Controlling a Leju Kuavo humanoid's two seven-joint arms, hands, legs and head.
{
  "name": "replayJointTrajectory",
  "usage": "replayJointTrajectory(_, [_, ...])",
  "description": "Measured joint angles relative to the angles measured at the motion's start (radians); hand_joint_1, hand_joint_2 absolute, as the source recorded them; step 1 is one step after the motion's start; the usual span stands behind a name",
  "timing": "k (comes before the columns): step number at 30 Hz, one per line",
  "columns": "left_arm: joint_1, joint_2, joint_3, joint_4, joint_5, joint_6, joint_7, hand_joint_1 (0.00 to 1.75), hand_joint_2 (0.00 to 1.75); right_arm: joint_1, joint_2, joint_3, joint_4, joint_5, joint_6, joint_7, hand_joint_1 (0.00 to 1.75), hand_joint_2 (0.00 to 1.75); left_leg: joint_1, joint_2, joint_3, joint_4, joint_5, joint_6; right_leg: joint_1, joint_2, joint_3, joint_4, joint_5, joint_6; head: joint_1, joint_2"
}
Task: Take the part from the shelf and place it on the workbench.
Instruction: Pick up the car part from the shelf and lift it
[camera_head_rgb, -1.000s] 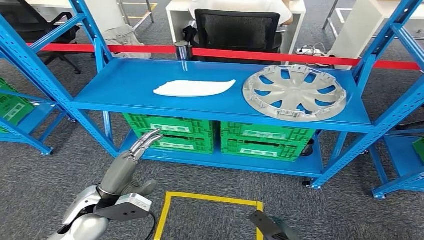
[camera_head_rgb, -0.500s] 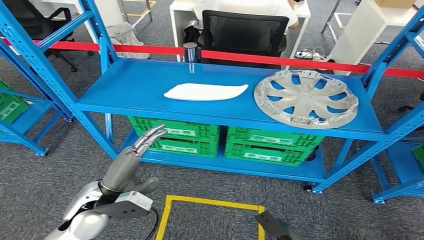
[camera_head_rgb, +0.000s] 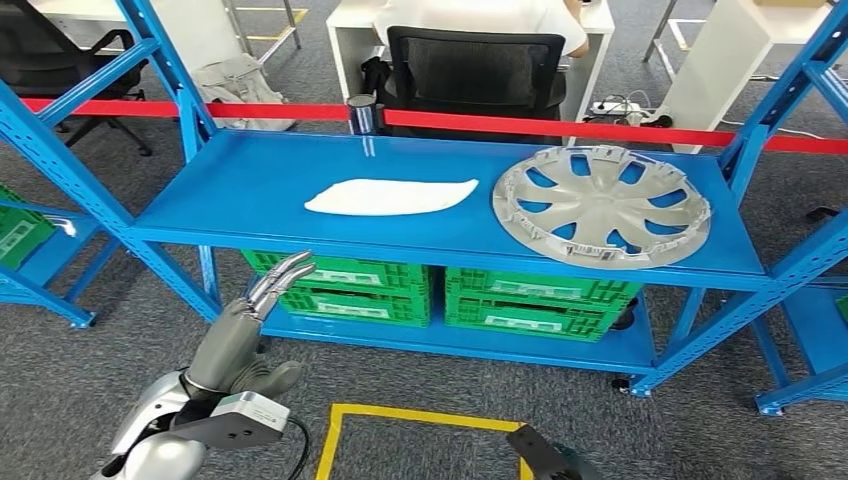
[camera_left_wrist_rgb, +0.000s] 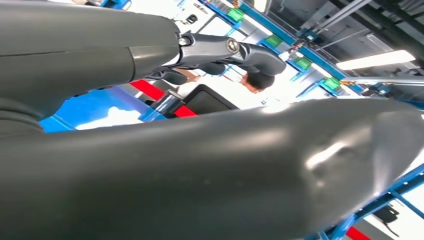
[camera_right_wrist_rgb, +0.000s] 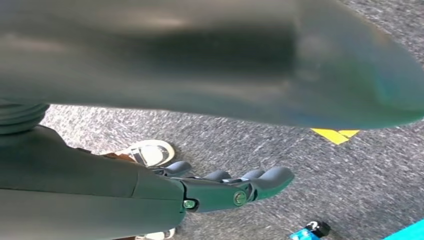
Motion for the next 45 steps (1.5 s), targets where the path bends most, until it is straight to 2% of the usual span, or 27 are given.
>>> replayJointTrajectory(1, [0.000, 0.000, 0.000, 0.000, 0.000, -0.003, -0.003, 0.00, 0.00, 0.000, 0.002, 0.000, 0.000, -0.004, 0.000, 0.000, 0.00, 0.00, 0.002, -0.001, 0.025, -0.072, 0.047, 0.000, -0.001, 0.002, 0.009, 0.000, -0.008, 0.004, 0.000, 0.000])
replayJointTrajectory(3, [-0.002, 0.000, -0.001, 0.001, 0.000, -0.010, -0.008, 0.00, 0.00, -0.003, 0.004, 0.000, 0.000, -0.015, -0.004, -0.006, 0.00, 0.00, 0.001, -0.006, 0.072, -0.183, 0.095, 0.007, 0.000, 0.007, 0.021, 0.002, -0.022, 0.015, 0.000, 0.000])
replayJointTrajectory(4, [-0.002, -0.001, -0.002, 0.001, 0.000, -0.013, -0.009, 0.00, 0.00, -0.004, 0.005, -0.001, 0.000, -0.022, -0.007, -0.010, 0.00, 0.00, 0.000, -0.009, 0.082, -0.205, 0.097, 0.014, 0.001, 0.008, 0.023, 0.002, -0.027, 0.021, 0.001, 0.000])
replayJointTrajectory(8, [-0.008, -0.005, -0.004, -0.001, 0.000, -0.020, -0.010, 0.00, 0.00, -0.005, 0.005, -0.003, 0.000, -0.035, -0.014, -0.022, 0.00, 0.00, -0.003, -0.007, 0.094, -0.216, 0.084, 0.045, -0.003, 0.008, 0.022, 0.017, -0.046, 0.045, 0.002, 0.000])
replayJointTrajectory(10, [-0.013, -0.007, -0.007, -0.001, 0.000, -0.021, -0.010, 0.00, 0.00, -0.004, 0.006, -0.003, 0.000, -0.037, -0.016, -0.030, 0.00, 0.00, -0.001, -0.003, 0.104, -0.221, 0.079, 0.057, -0.003, 0.005, -0.029, 0.113, -0.087, 0.050, 0.003, 0.000])
replayJointTrajectory(12, [-0.015, -0.008, -0.009, 0.001, 0.000, -0.022, -0.009, 0.00, 0.00, -0.002, 0.006, -0.003, 0.000, -0.037, -0.023, -0.036, 0.00, 0.00, -0.003, 0.000, 0.110, -0.221, 0.070, 0.063, -0.003, 0.004, -0.117, 0.248, -0.128, 0.053, 0.003, 0.000])
replayJointTrajectory(13, [-0.017, -0.009, -0.009, 0.003, 0.000, -0.023, -0.009, 0.00, 0.00, 0.000, 0.006, -0.003, 0.000, -0.037, -0.026, -0.037, 0.00, 0.00, -0.004, 0.001, 0.115, -0.220, 0.064, 0.063, -0.003, 0.004, -0.148, 0.284, -0.126, 0.053, 0.003, 0.000])
replayJointTrajectory(14, [-0.018, -0.010, -0.010, 0.004, 0.000, -0.022, -0.009, 0.00, 0.00, 0.001, 0.005, -0.003, 0.000, -0.037, -0.029, -0.038, 0.00, 0.00, -0.004, 0.000, 0.122, -0.220, 0.058, 0.062, -0.003, 0.003, -0.161, 0.281, -0.101, 0.052, 0.003, 0.000])
replayJointTrajectory(16, [-0.024, -0.012, -0.011, 0.004, 0.001, -0.021, -0.008, 0.00, 0.00, 0.002, 0.002, -0.003, 0.000, -0.036, -0.036, -0.039, 0.00, 0.00, -0.004, 0.000, 0.142, -0.220, 0.044, 0.058, -0.003, 0.001, -0.129, 0.168, -0.008, 0.048, 0.003, 0.000])
replayJointTrajectory(18, [-0.030, -0.014, -0.014, 0.002, 0.001, -0.018, -0.004, 0.00, 0.00, 0.000, -0.001, -0.003, 0.000, -0.033, -0.043, -0.039, 0.00, 0.00, -0.008, 0.000, 0.155, -0.219, 0.030, 0.048, 0.000, -0.004, -0.083, 0.051, 0.046, 0.041, 0.003, 0.000])
replayJointTrajectory(19, [-0.032, -0.015, -0.015, 0.001, 0.002, -0.017, -0.001, 0.00, 0.00, 0.000, -0.002, -0.003, 0.000, -0.031, -0.046, -0.039, 0.00, 0.00, -0.009, 0.000, 0.158, -0.219, 0.024, 0.043, 0.002, -0.005, -0.072, 0.024, 0.050, 0.037, 0.003, 0.000])
replayJointTrajectory(22, [-0.033, -0.014, -0.016, -0.008, 0.002, -0.013, 0.007, 0.00, 0.00, -0.002, -0.006, -0.003, 0.000, -0.022, -0.052, -0.036, 0.00, 0.00, -0.008, 0.001, 0.164, -0.221, 0.015, 0.025, 0.004, -0.003, -0.064, 0.014, 0.038, 0.020, 0.002, 0.000])
replayJointTrajectory(24, [-0.035, -0.014, -0.017, -0.015, 0.002, -0.010, 0.010, 0.00, 0.00, -0.004, -0.008, -0.002, 0.000, -0.017, -0.056, -0.034, 0.00, 0.00, -0.006, 0.001, 0.146, -0.174, -0.010, 0.013, 0.000, -0.002, -0.051, 0.008, 0.033, 0.007, 0.001, 0.000])
replayJointTrajectory(25, [-0.034, -0.013, -0.017, -0.016, 0.002, -0.009, 0.011, 0.00, 0.00, -0.005, -0.008, -0.002, 0.000, -0.016, -0.057, -0.034, 0.00, 0.00, -0.004, 0.001, 0.119, -0.120, -0.032, 0.007, -0.001, -0.003, -0.044, 0.006, 0.029, 0.002, 0.001, 0.000])
replayJointTrajectory(27, [-0.032, -0.011, -0.018, -0.017, 0.002, -0.009, 0.011, 0.00, 0.00, -0.006, -0.008, -0.001, 0.000, -0.014, -0.058, -0.033, 0.00, 0.00, -0.003, 0.001, 0.039, 0.012, -0.074, 0.000, 0.000, -0.003, -0.033, 0.006, 0.018, -0.004, 0.001, 0.000])
replayJointTrajectory(28, [-0.030, -0.009, -0.018, -0.016, 0.002, -0.009, 0.011, 0.00, 0.00, -0.006, -0.008, 0.000, 0.000, -0.015, -0.057, -0.033, 0.00, 0.00, -0.003, 0.001, 0.006, 0.054, -0.076, -0.001, 0.000, -0.002, -0.027, 0.006, 0.013, -0.004, 0.001, 0.000])
replayJointTrajectory(29, [-0.030, -0.008, -0.018, -0.016, 0.002, -0.009, 0.011, 0.00, 0.00, -0.006, -0.008, 0.000, 0.000, -0.017, -0.056, -0.032, 0.00, 0.00, -0.003, 0.001, -0.011, 0.061, -0.059, -0.001, 0.000, -0.001, -0.019, 0.006, 0.007, -0.004, 0.001, 0.000])
replayJointTrajectory(30, [-0.030, -0.008, -0.018, -0.016, 0.002, -0.009, 0.011, 0.00, 0.00, -0.006, -0.008, 0.000, 0.000, -0.018, -0.054, -0.032, 0.00, 0.00, -0.003, 0.001, -0.008, 0.030, -0.023, 0.001, 0.000, 0.001, -0.010, 0.006, 0.000, -0.003, 0.001, 0.000])
replayJointTrajectory(32, [-0.032, -0.007, -0.018, -0.016, 0.002, -0.009, 0.011, 0.00, 0.00, -0.007, -0.008, 0.000, 0.000, -0.020, -0.047, -0.032, 0.00, 0.00, -0.005, 0.000, 0.037, -0.100, 0.066, 0.009, 0.001, 0.003, 0.008, 0.007, -0.015, 0.002, 0.001, 0.000])
replayJointTrajectory(33, [-0.033, -0.006, -0.018, -0.016, 0.002, -0.008, 0.011, 0.00, 0.00, -0.009, -0.008, 0.001, 0.000, -0.020, -0.043, -0.031, 0.00, 0.00, -0.006, 0.000, 0.059, -0.157, 0.091, 0.014, 0.002, 0.004, 0.014, 0.008, -0.022, 0.006, 0.001, 0.000])
replayJointTrajectory(35, [-0.034, -0.004, -0.018, -0.016, 0.002, -0.007, 0.012, 0.00, 0.00, -0.013, -0.007, 0.002, 0.000, -0.020, -0.038, -0.029, 0.00, 0.00, -0.010, -0.002, 0.077, -0.205, 0.097, 0.023, 0.004, 0.005, 0.015, 0.007, -0.030, 0.017, 0.001, 0.000])
replayJointTrajectory(38, [-0.033, -0.002, -0.017, -0.020, 0.000, -0.003, 0.013, 0.00, 0.00, -0.020, -0.005, 0.005, -0.002, -0.018, -0.031, -0.025, 0.00, 0.00, -0.008, -0.002, 0.088, -0.219, 0.089, 0.041, 0.002, 0.003, 0.020, 0.010, -0.040, 0.034, 0.002, 0.000])
replayJointTrajectory(40, [-0.030, -0.002, -0.016, -0.026, -0.004, 0.002, 0.013, 0.00, 0.00, -0.024, -0.004, 0.010, -0.004, -0.011, -0.032, -0.024, 0.00, 0.00, -0.004, 0.000, 0.102, -0.229, 0.085, 0.052, 0.001, 0.001, -0.015, 0.084, -0.075, 0.041, 0.002, 0.000])
replayJointTrajectory(42, [-0.023, -0.001, -0.016, -0.030, -0.010, 0.006, 0.013, 0.00, 0.00, -0.026, -0.003, 0.014, -0.006, -0.004, -0.032, -0.020, 0.00, 0.00, -0.004, 0.002, 0.111, -0.230, 0.076, 0.058, 0.000, 0.000, -0.098, 0.221, -0.126, 0.045, 0.003, 0.000])
replayJointTrajectory(43, [-0.018, -0.001, -0.016, -0.032, -0.012, 0.008, 0.013, 0.00, 0.00, -0.025, -0.003, 0.016, -0.006, -0.002, -0.032, -0.017, 0.00, 0.00, -0.004, 0.002, 0.115, -0.229, 0.072, 0.058, 0.000, 0.000, -0.136, 0.274, -0.135, 0.047, 0.003, 0.000])
replayJointTrajectory(44, [-0.013, -0.001, -0.015, -0.034, -0.014, 0.010, 0.014, 0.00, 0.00, -0.024, -0.003, 0.017, -0.006, 0.000, -0.030, -0.015, 0.00, 0.00, -0.004, 0.001, 0.121, -0.229, 0.067, 0.057, -0.001, 0.000, -0.158, 0.293, -0.124, 0.049, 0.003, 0.000])
replayJointTrajectory(45, [-0.009, -0.001, -0.014, -0.037, -0.015, 0.012, 0.014, 0.00, 0.00, -0.025, -0.003, 0.017, -0.006, 0.001, -0.029, -0.014, 0.00, 0.00, -0.003, -0.001, 0.128, -0.228, 0.061, 0.055, -0.003, 0.000, -0.160, 0.270, -0.091, 0.050, 0.003, 0.000])
